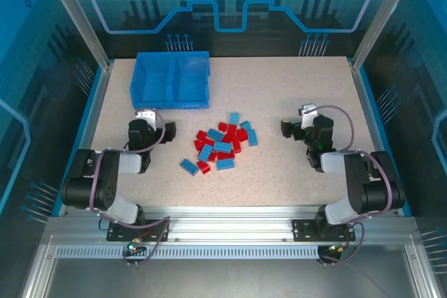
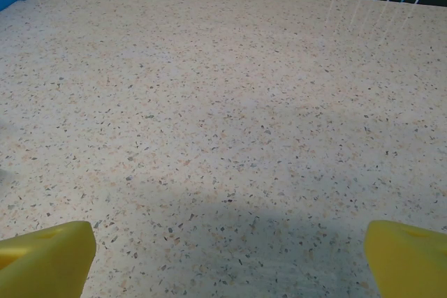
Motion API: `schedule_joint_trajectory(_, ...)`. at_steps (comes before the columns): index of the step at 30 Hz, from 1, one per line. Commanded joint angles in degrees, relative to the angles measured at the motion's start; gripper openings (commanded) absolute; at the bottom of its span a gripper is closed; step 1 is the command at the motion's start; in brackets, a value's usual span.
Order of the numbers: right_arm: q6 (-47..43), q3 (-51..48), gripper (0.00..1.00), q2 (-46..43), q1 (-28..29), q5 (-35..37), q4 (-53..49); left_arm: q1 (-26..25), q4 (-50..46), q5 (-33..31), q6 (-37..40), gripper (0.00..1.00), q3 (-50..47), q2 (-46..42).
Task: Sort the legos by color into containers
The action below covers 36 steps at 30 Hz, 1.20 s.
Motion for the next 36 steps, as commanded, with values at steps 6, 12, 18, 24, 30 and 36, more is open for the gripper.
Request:
schedule_joint_trajectory(6,-0.6,0.9,1.00,0.5,-0.9,-0.5,0.0,0.3,1.5,1.6,-0.4,0.99,1.5,-0.5)
schedule_joint_trajectory(12,-0.7,0.9,1.00,0.5,-0.9,-0.4,0.0,0.3,1.6,1.6,-0.4,0.99,1.5,-0.5)
schedule_joint_trajectory(18,-0.7,2.0,1.00,-0.3,-0.8,-0.5,-2.6,0.3,1.5,1.6,-0.4,0.99,1.5,-0.5)
schedule_joint_trajectory(24,8.3,9.3,1.00,-12.1,1.1,13.9,-26.0,0.3,1.7,1.5,-0.2,0.99,1.5,-0.6)
schedule_joint_trajectory(30,24.5,17.4,1.00,-28.2,6.0,2.3,-57.8,-3.5,-1.1,-6.2,1.2,0.99,1.0,-5.2)
schedule_joint_trajectory(36,31.0,23.0,1.00,-30.9,19.2,-0.4,-68.8,-5.3,-29.1,-17.2,-8.2,0.99,7.3,-23.7)
